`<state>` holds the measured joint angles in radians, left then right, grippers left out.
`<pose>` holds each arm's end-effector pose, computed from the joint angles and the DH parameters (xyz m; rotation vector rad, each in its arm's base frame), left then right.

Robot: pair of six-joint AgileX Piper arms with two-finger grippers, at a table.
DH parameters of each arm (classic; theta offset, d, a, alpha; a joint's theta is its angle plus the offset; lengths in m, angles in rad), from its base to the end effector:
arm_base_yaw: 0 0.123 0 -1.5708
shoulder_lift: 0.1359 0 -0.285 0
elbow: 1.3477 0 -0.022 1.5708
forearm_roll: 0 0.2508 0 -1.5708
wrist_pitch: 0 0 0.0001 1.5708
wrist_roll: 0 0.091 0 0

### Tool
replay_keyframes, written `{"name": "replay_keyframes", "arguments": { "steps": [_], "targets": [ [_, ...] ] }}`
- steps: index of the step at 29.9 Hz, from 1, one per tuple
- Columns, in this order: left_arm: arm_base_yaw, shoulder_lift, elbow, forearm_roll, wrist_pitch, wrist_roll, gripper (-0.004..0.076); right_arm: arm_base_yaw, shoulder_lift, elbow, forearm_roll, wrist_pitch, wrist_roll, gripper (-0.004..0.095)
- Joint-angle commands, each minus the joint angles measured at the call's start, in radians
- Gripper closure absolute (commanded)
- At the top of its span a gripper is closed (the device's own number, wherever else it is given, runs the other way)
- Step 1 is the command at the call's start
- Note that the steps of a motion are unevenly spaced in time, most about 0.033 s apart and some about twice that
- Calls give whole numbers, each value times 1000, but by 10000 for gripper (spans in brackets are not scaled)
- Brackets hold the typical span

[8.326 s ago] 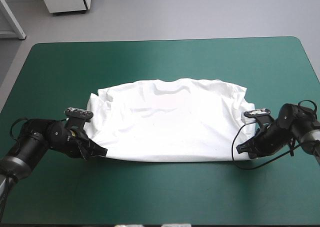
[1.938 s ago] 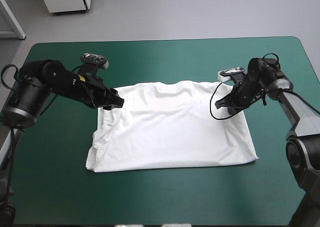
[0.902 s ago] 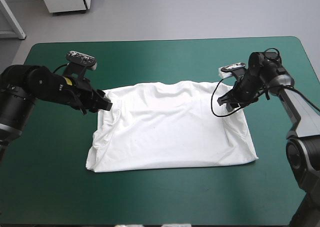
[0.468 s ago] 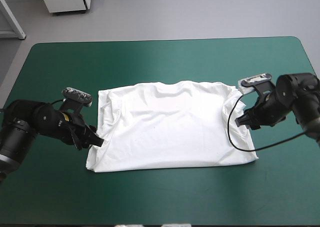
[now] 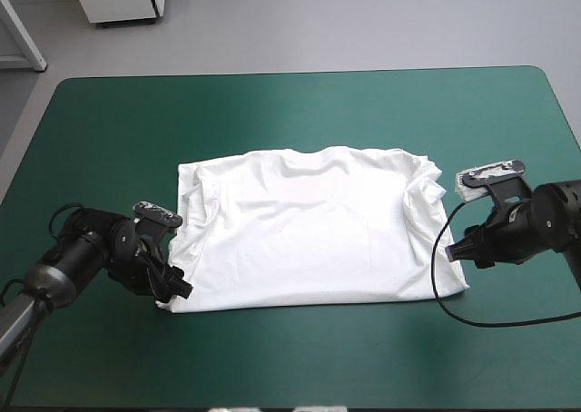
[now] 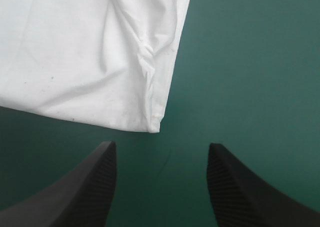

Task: Fold the cloth

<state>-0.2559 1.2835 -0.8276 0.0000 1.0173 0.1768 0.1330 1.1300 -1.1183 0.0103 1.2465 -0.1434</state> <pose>0.2085 -0.0546 0.2454 0.6348 2.8880 -0.0108 0.1963 0.0272 0.3519 -0.3759 2.7158 0.0114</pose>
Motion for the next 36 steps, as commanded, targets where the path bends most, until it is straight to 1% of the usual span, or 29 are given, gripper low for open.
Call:
{"name": "replay_keyframes", "arguments": {
  "steps": [1, 8, 12, 14, 15, 19, 25, 29, 36],
  "targets": [
    [-4, 38, -13, 0, -51, -12, 222, -4, -21, -24, -10, -7, 0, 380],
    [-4, 144, -7, -53, -91, -3, 222, -4, -21, 8, -52, -14, 12, 379],
    [-4, 186, -7, -80, -91, -3, 251, -4, -21, 87, -52, -51, 12, 379],
    [-4, 186, -7, -84, -99, -3, 318, -4, -21, 127, -47, -76, 12, 379],
    [-4, 186, -7, -84, -103, -3, 383, -4, -21, 148, -40, -91, 12, 379],
    [-4, 186, -7, -84, -112, -3, 722, -4, -10, 210, -10, -145, 10, 379],
    [-4, 186, -7, -90, -111, -1, 733, -4, 77, 238, -10, -217, 4, 379],
    [-4, 186, -7, -90, -102, 2, 733, -4, 155, 238, -10, -295, -1, 379],
    [-4, 186, -7, -90, -89, 2, 733, -4, 283, 238, 3, -320, -18, 379]
  ]
}}
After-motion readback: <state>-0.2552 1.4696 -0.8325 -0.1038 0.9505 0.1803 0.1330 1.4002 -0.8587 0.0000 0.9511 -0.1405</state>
